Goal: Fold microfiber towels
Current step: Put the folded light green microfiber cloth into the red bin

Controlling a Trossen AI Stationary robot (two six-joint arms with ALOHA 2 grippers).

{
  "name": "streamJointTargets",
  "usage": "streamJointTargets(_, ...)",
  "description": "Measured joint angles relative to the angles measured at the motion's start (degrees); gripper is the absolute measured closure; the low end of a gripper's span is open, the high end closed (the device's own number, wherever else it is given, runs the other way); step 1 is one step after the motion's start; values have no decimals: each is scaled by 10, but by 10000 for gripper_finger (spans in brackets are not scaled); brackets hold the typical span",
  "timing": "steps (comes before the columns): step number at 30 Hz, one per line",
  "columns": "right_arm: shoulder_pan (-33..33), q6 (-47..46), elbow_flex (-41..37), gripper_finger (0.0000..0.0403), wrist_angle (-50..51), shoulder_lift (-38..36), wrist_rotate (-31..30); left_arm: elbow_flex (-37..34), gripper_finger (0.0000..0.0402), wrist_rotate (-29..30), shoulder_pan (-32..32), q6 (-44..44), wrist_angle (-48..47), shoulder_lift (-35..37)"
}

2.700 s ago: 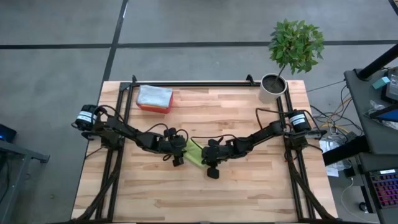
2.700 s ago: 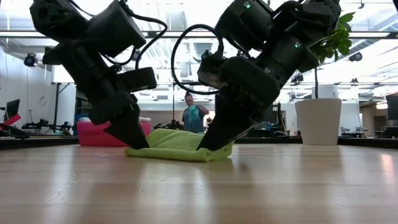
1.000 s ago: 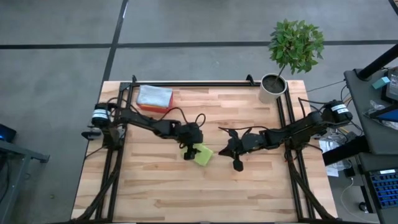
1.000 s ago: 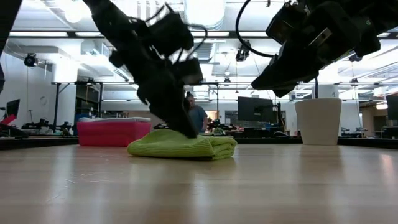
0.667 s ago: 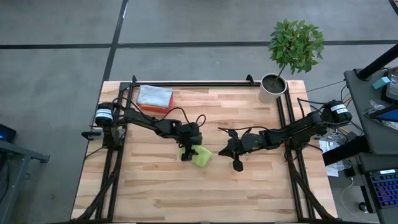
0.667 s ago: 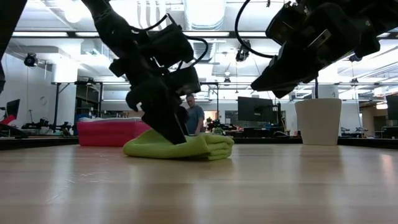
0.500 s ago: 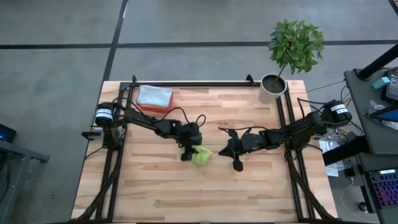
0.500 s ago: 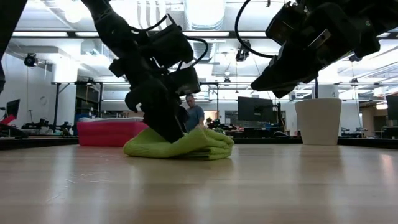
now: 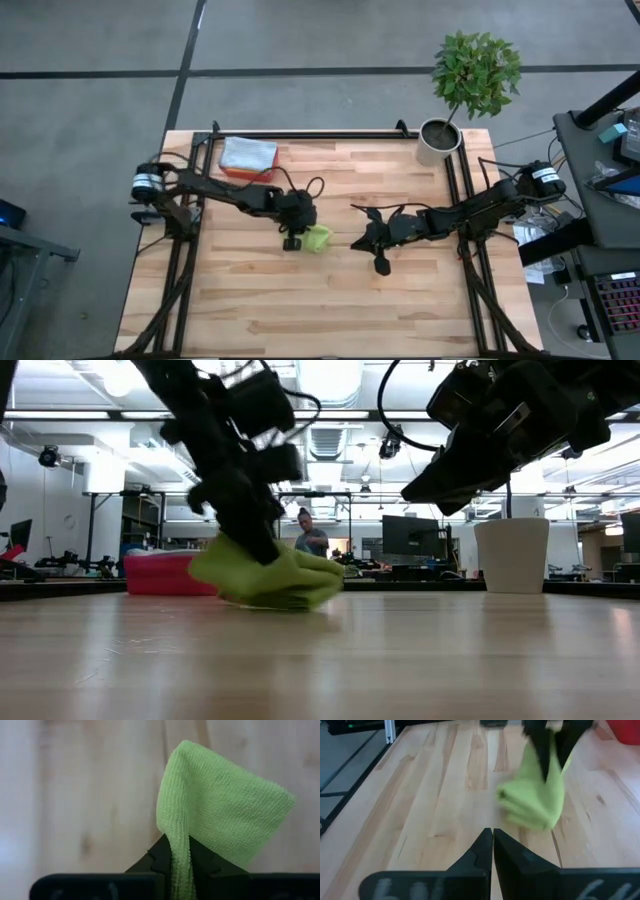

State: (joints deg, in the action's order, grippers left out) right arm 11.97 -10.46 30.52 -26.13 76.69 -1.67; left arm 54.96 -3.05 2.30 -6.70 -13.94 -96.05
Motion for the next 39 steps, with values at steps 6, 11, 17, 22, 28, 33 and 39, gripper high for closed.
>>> streamJointTargets(6,0,1,0,394,-4,0,0,1,383,119,22,-71,-135,110)
streamJointTargets(11,0,1,0,394,-9,0,0,1,383,140,95,-106,-197,216)
streamJointTargets(17,0,6,0,394,-20,0,0,1,384,139,231,-168,-254,307)
streamJointTargets(22,0,7,0,394,-21,-1,0,1,396,35,357,-205,-262,328)
streamJointTargets(28,-1,6,0,394,-21,-1,0,2,396,-65,481,-228,-293,299)
streamJointTargets(33,-8,6,0,394,-21,-1,0,6,397,-83,537,-243,-292,246)
streamJointTargets(39,-15,4,0,394,-21,-1,0,15,397,-97,565,-281,-290,185)
